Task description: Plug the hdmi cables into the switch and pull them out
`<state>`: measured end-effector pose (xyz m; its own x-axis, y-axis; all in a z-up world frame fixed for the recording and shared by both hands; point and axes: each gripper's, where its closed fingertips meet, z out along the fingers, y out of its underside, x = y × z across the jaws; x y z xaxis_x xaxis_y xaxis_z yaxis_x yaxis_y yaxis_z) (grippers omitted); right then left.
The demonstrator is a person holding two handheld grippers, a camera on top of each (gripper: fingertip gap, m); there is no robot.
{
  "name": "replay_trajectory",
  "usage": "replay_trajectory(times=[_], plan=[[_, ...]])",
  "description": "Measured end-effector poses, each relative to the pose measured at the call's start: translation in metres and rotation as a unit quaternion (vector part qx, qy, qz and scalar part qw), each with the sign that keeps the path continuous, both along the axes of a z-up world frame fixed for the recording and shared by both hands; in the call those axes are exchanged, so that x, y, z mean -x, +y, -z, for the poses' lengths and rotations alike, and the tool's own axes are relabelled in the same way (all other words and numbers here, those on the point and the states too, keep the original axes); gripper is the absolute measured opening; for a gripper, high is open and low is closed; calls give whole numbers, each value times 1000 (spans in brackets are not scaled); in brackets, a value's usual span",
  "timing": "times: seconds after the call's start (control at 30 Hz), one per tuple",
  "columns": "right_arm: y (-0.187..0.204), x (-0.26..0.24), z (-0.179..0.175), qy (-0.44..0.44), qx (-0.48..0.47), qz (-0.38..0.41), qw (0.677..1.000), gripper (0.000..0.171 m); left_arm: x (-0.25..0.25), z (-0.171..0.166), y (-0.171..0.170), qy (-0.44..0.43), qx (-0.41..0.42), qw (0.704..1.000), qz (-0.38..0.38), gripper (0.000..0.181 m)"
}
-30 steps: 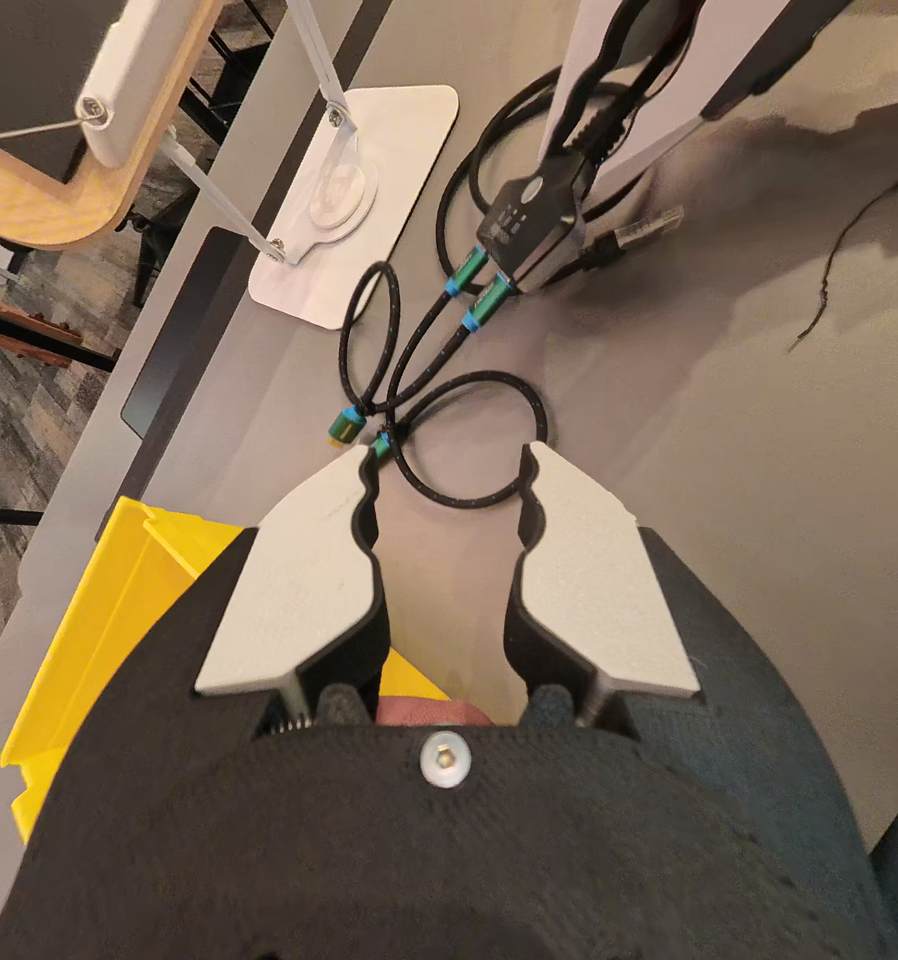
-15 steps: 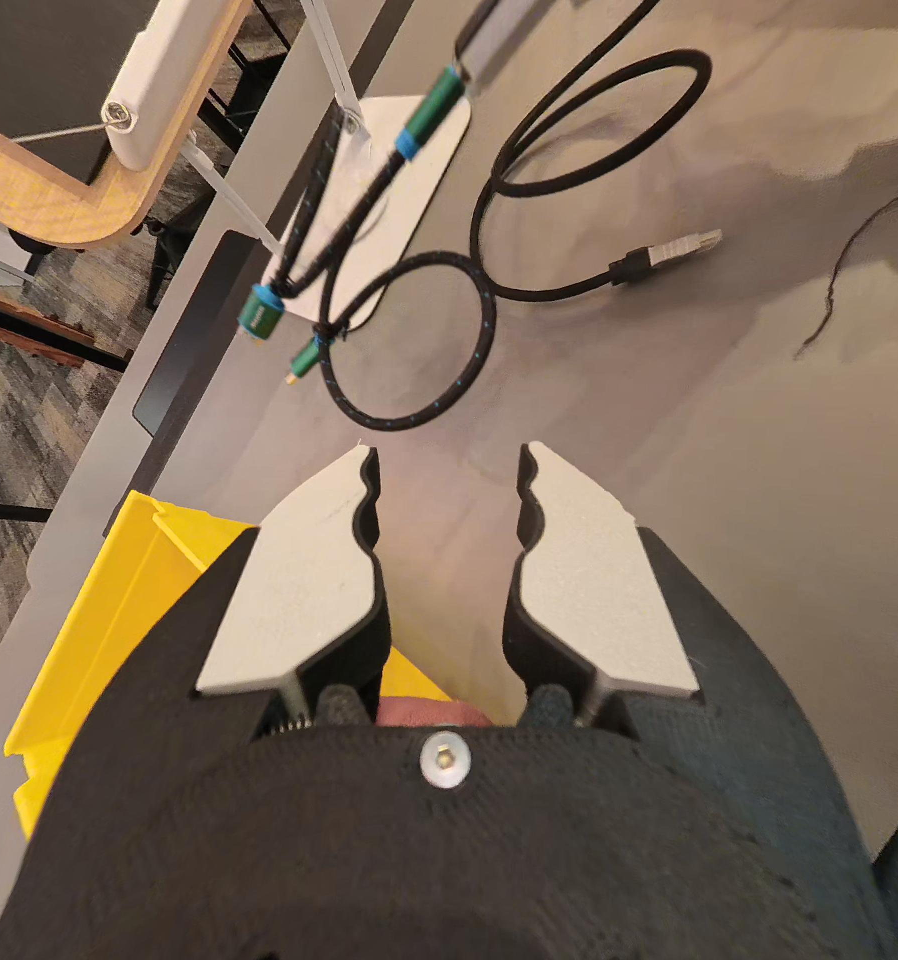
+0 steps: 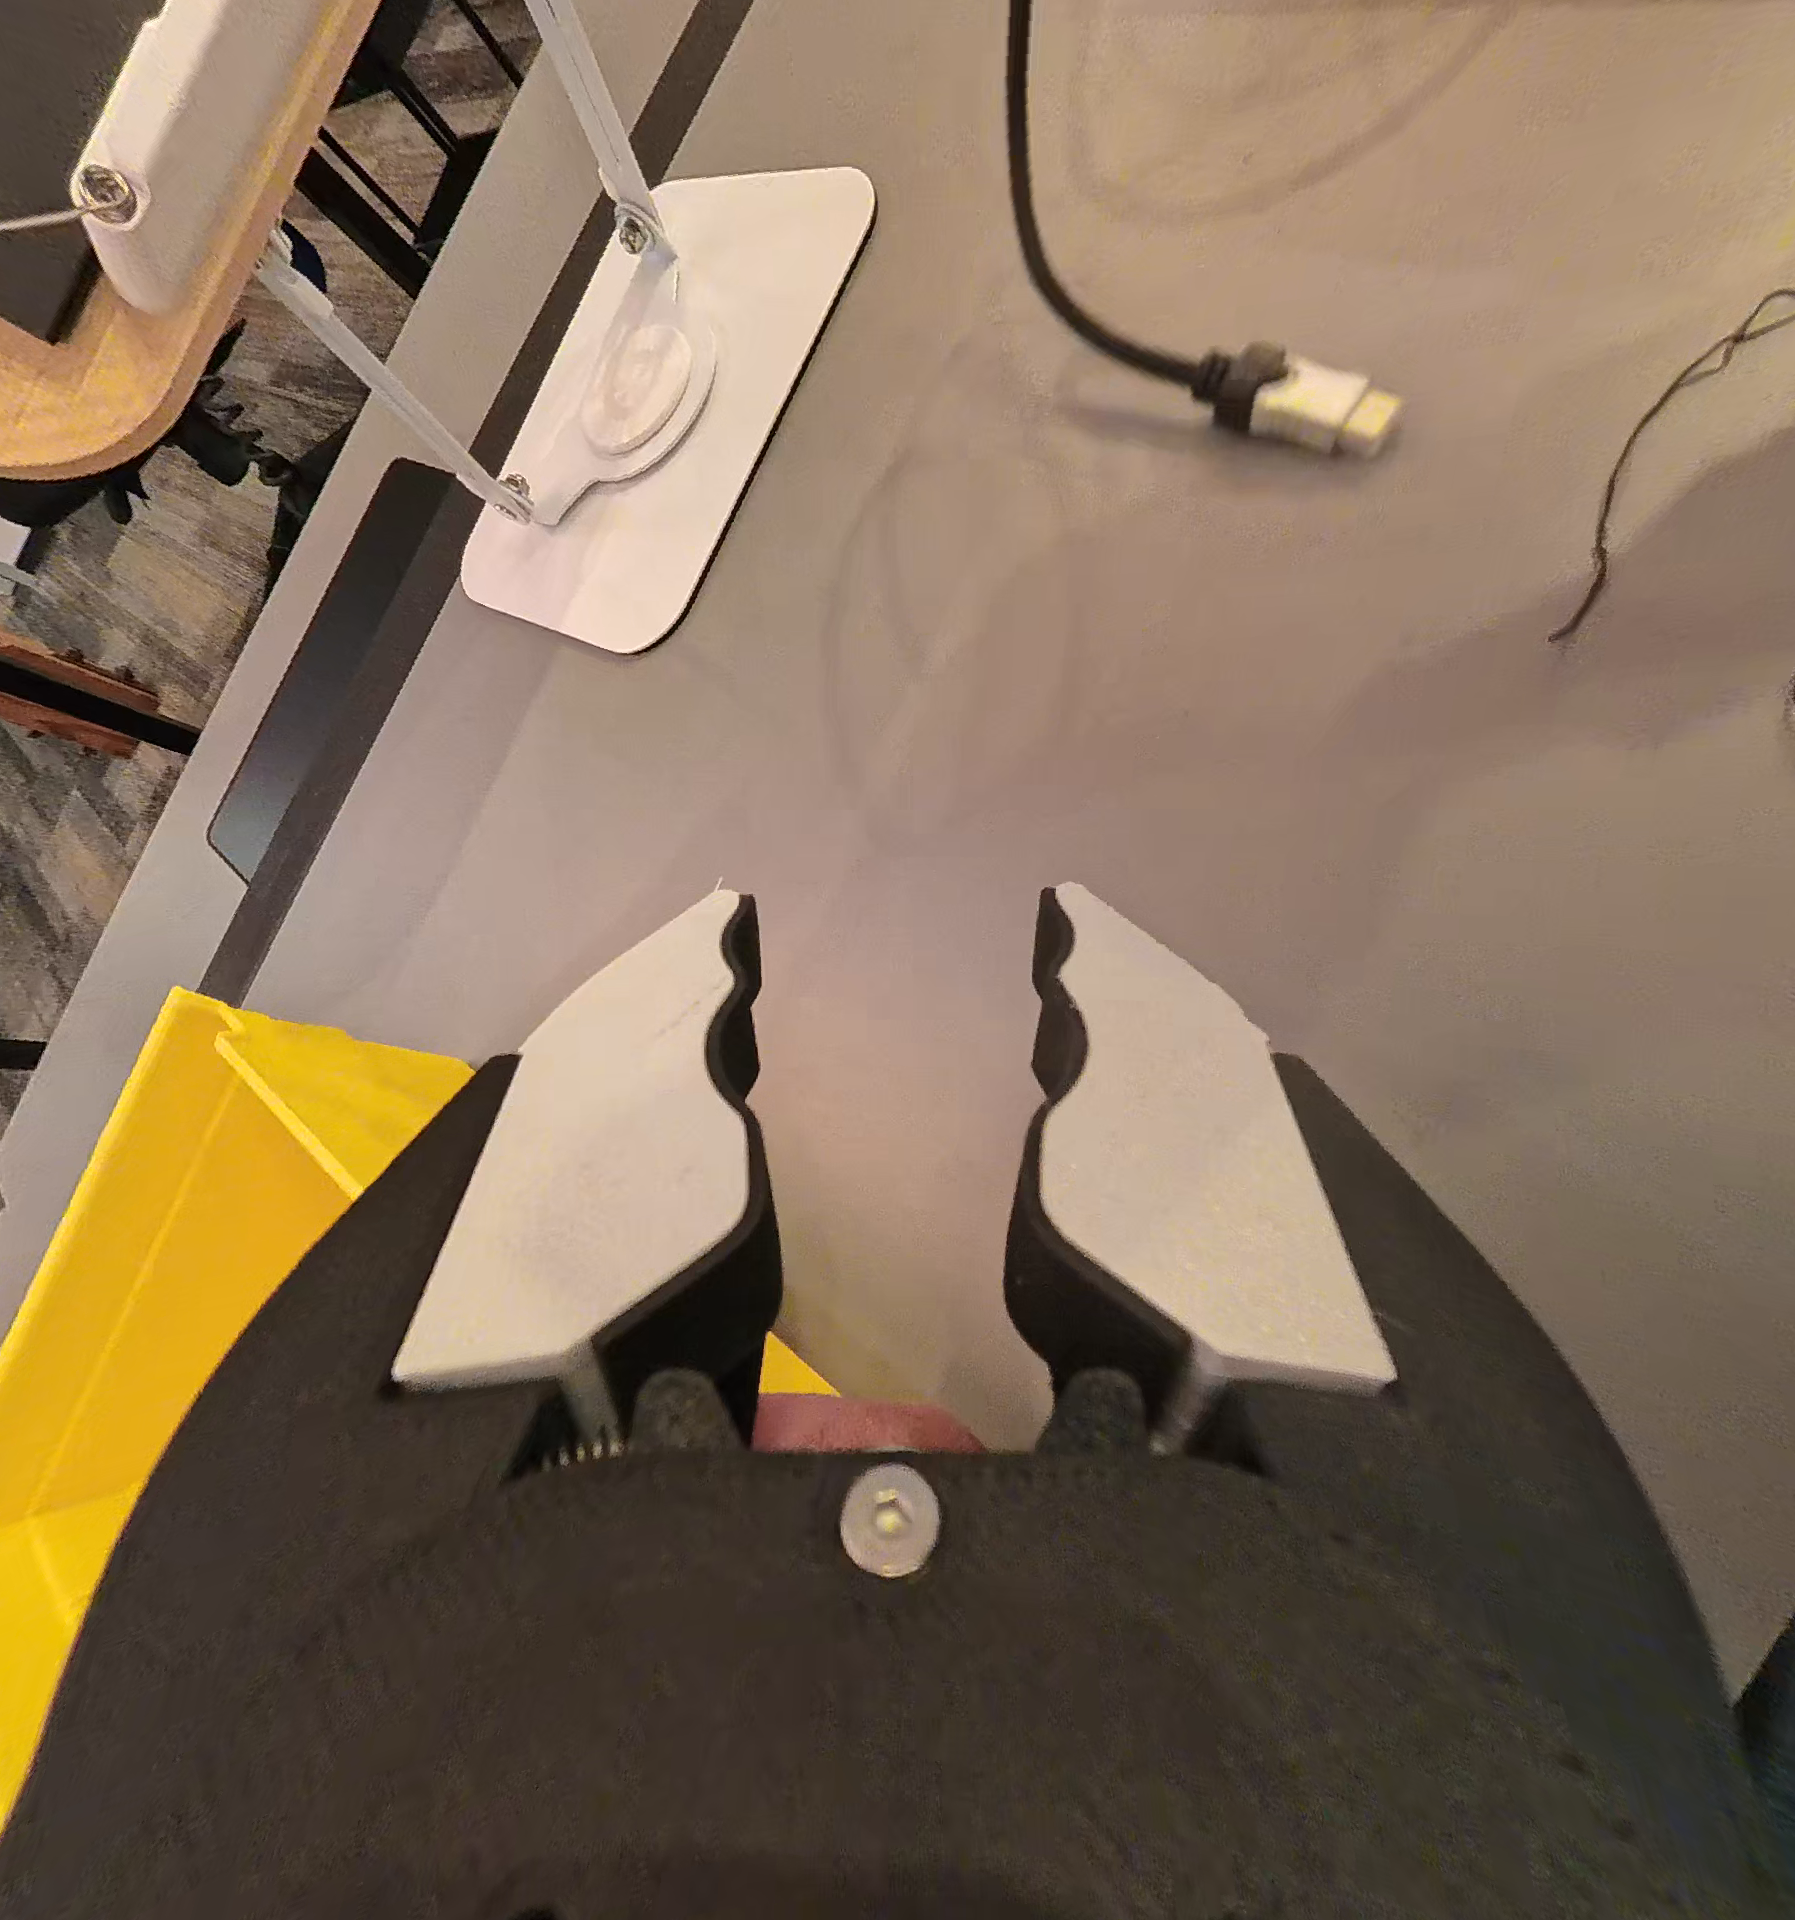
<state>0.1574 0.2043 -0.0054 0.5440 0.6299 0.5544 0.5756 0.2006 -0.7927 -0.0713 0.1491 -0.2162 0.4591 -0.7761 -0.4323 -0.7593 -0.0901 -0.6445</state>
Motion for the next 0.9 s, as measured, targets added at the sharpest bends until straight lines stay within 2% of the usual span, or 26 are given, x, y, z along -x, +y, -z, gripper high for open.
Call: replay_trajectory(times=[0.27,0.47,0.57,0.73,0.8,0.9], plan=[[-11,-62,-110,-2,-88,55,995,26,16,0,-3,-19,19,1000,-11,50],[-12,-125,-177,11,-151,124,981,26,12,5,-5,-13,23,1000,-8,50],[-14,-158,-200,19,-170,157,973,26,9,7,-5,-10,25,1000,-5,50],[-19,-193,-201,24,-174,184,967,26,8,11,-6,-9,30,999,-6,50],[-16,-203,-183,26,-161,188,969,26,8,12,-6,-8,31,999,-4,50],[-4,-221,-137,31,-119,197,973,26,5,13,-9,-9,33,999,0,50]])
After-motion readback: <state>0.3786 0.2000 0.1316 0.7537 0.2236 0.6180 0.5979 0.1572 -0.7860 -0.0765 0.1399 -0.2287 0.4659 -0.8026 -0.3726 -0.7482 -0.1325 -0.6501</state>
